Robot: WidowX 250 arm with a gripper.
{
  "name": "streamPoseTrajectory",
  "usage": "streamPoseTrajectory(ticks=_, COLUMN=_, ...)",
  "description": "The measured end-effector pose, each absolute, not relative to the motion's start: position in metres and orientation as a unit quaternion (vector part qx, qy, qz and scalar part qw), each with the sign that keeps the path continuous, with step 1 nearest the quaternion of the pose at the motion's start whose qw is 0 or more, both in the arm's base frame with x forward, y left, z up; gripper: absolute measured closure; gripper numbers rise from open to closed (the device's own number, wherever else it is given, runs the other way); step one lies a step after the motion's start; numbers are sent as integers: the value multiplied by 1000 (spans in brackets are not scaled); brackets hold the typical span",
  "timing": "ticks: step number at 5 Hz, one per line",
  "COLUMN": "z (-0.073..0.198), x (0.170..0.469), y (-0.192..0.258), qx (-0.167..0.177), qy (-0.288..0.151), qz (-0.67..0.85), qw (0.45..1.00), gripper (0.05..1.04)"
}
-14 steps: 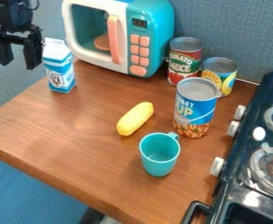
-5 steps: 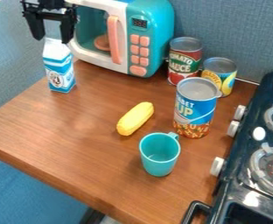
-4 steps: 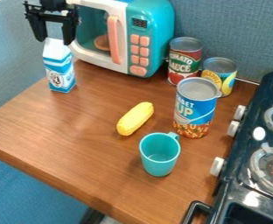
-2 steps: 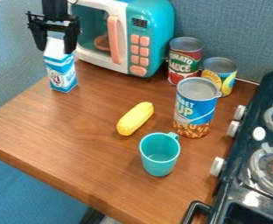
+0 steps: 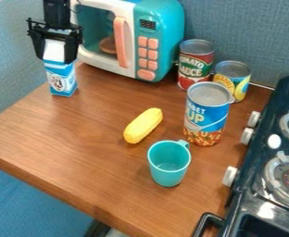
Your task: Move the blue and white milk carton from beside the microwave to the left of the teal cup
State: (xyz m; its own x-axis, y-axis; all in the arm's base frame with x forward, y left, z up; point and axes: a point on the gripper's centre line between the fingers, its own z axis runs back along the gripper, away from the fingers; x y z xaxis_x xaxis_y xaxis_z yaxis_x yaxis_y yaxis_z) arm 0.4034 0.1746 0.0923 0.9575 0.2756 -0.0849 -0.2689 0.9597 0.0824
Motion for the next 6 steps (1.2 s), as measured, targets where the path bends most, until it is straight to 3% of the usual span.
streamPoseTrajectory(ticks=2, z=92, x=398, y=166, qx=15, qy=41, qz=121, qw=992, gripper=214)
streamPoseTrajectory(ticks=4, z=139, x=356, y=150, qx=-8, qy=-36, qz=87, qw=996, gripper=214)
streamPoseTrajectory(ticks=5, z=145, x=323, y=145, qx=-4, qy=-33, qz=68, qw=997, gripper=214)
streamPoseTrajectory(ticks=6, z=135, x=288, y=132, qx=12, qy=13, qz=25, qw=1000, gripper=214)
